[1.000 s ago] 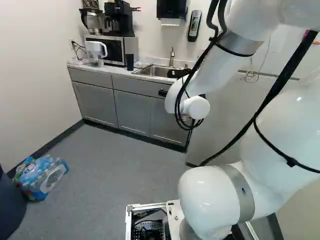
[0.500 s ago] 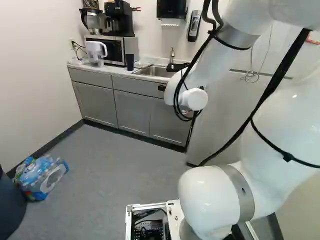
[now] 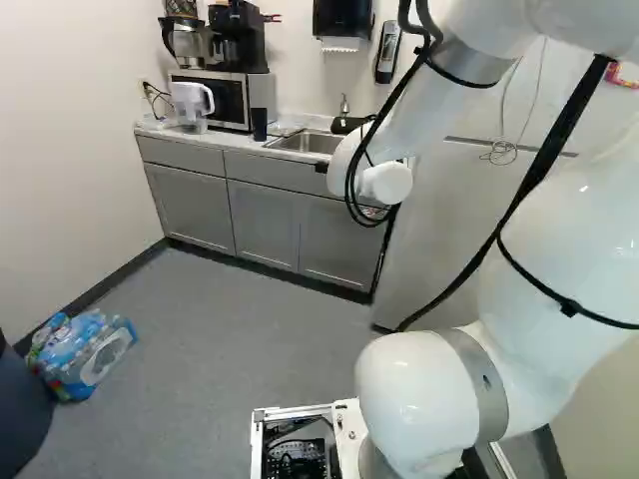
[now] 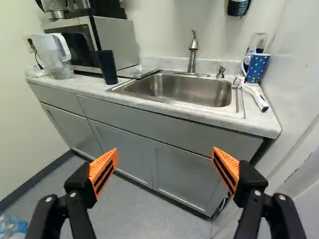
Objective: Rinse the cup and place it in the tray
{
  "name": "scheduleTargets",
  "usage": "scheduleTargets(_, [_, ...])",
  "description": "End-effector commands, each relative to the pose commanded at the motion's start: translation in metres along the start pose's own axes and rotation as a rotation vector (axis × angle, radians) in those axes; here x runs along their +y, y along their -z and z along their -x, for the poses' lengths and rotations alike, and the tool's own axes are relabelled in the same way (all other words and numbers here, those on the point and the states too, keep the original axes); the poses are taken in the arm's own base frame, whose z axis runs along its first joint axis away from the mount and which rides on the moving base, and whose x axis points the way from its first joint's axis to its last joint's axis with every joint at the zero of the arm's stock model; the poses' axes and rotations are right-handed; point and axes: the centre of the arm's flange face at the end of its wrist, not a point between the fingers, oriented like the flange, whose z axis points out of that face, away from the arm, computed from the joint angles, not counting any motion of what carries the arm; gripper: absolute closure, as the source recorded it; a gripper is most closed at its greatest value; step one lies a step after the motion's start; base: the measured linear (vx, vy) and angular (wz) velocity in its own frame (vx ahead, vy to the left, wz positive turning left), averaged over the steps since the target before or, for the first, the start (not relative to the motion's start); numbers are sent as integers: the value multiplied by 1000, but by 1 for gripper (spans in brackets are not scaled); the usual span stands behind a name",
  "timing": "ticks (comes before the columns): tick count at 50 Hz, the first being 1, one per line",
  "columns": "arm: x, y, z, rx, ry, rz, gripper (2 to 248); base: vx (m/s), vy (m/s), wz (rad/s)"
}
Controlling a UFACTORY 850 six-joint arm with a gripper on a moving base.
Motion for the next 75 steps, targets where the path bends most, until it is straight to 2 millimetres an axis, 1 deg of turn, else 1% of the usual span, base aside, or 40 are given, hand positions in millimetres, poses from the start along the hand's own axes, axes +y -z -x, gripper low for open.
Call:
scheduleTargets(22, [0,-9,-22,-10,0,0,3,0,0,0])
scheduleTargets(75, [0,-18,-74,8,0,1,3,0,0,0])
